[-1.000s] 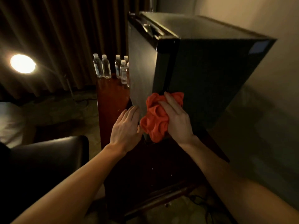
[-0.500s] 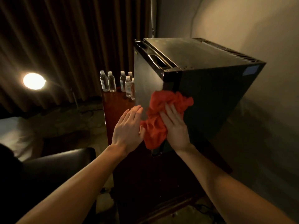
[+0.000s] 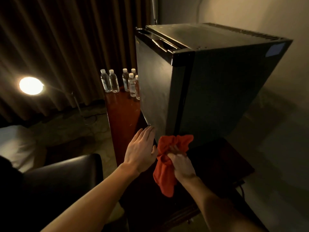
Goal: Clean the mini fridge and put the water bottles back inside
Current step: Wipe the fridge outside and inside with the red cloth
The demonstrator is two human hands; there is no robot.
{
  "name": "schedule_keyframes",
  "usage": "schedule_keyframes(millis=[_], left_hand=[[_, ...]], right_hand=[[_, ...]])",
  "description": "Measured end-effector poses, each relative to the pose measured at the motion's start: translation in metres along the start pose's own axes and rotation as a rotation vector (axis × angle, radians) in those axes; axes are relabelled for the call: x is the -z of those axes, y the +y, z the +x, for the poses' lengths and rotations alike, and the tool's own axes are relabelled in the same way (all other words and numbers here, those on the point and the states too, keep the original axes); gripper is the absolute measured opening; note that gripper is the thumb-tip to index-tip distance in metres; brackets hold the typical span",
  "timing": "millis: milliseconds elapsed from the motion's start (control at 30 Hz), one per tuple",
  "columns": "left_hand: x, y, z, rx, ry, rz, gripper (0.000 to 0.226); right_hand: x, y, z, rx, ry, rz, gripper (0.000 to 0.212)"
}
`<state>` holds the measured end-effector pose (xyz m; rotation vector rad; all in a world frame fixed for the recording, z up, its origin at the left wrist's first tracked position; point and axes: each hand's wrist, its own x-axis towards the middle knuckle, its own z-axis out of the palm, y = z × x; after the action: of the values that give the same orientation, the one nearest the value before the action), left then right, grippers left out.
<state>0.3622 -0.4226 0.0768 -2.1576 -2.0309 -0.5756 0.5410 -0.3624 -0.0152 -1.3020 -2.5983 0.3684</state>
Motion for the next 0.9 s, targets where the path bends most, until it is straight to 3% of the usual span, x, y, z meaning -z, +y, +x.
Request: schedule_keyframes(millis=[100, 200, 300, 500, 667, 900], left_hand=[[-0.019, -0.005, -0.006, -0.016, -0.035, 0.005, 0.072], [-0.029, -0.015, -0.008, -0.057, -0.05, 0.028, 0.073], [-0.028, -0.021, -0.003, -0.043, -0.05, 0.04, 0.073], [0.006, -0.014, 0.015, -0.064, -0.021, 0.003, 0.07], [0.064, -0.006, 0.044, -0.111, 0.037, -0.011, 0.064], [0.148, 0.004, 0.084, -0.214, 0.162, -0.057, 0.062]], right_hand=[[-0.041, 0.004, -0.012, -0.03, -0.186, -0.028, 0.038], [-0.057, 0.003, -0.009, -0.149, -0.113, -0.002, 0.047], [-0.044, 0.004, -0.001, -0.192, -0.189, 0.036, 0.048], [0.027, -0.012, 0.004, -0.28, -0.098, 0.073, 0.056], [0.11, -0.028, 0.001, -0.213, 0.152, 0.091, 0.041], [0.222, -0.071, -0.004, -0.165, 0.689, 0.195, 0.039]])
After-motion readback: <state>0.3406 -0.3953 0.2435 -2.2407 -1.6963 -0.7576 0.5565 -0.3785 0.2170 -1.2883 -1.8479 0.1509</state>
